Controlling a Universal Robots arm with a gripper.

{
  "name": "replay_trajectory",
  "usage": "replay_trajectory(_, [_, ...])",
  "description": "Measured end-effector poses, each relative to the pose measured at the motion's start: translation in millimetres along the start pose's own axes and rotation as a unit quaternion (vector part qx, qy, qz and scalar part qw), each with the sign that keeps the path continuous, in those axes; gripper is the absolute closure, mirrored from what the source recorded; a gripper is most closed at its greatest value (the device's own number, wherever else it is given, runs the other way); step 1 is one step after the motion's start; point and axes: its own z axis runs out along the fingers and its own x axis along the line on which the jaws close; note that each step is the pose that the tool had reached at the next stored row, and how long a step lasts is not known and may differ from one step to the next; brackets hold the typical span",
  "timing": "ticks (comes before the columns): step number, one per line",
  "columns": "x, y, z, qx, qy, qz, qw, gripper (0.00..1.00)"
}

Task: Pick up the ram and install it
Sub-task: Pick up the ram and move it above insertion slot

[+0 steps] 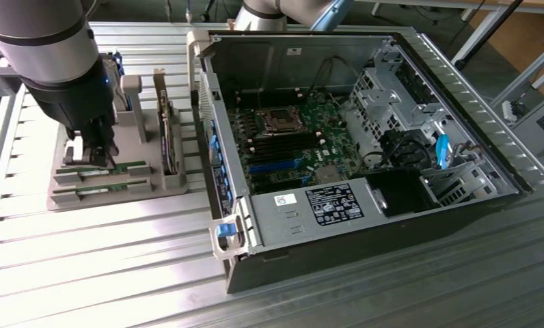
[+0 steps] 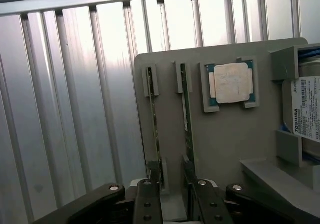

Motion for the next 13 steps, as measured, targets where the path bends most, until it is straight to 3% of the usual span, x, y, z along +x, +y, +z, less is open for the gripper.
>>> replay_trajectory(7, [4.1, 1.0, 7.9, 0.0000, 0.0000, 0.000, 1.0000, 0.70])
replay_trajectory(8, [7.0, 1.8, 21.2, 0.0000, 0.0000, 0.000, 1.0000, 0.70])
replay_trajectory(9, [7.1, 1.8, 21.9, 0.0000, 0.0000, 0.000, 1.0000, 0.70])
replay_trajectory(10, [7.9, 2.1, 31.2, 0.0000, 0.0000, 0.000, 1.0000, 0.70])
replay_trajectory(13, [8.4, 2.3, 32.9, 0.0000, 0.0000, 0.000, 1.0000, 0.70])
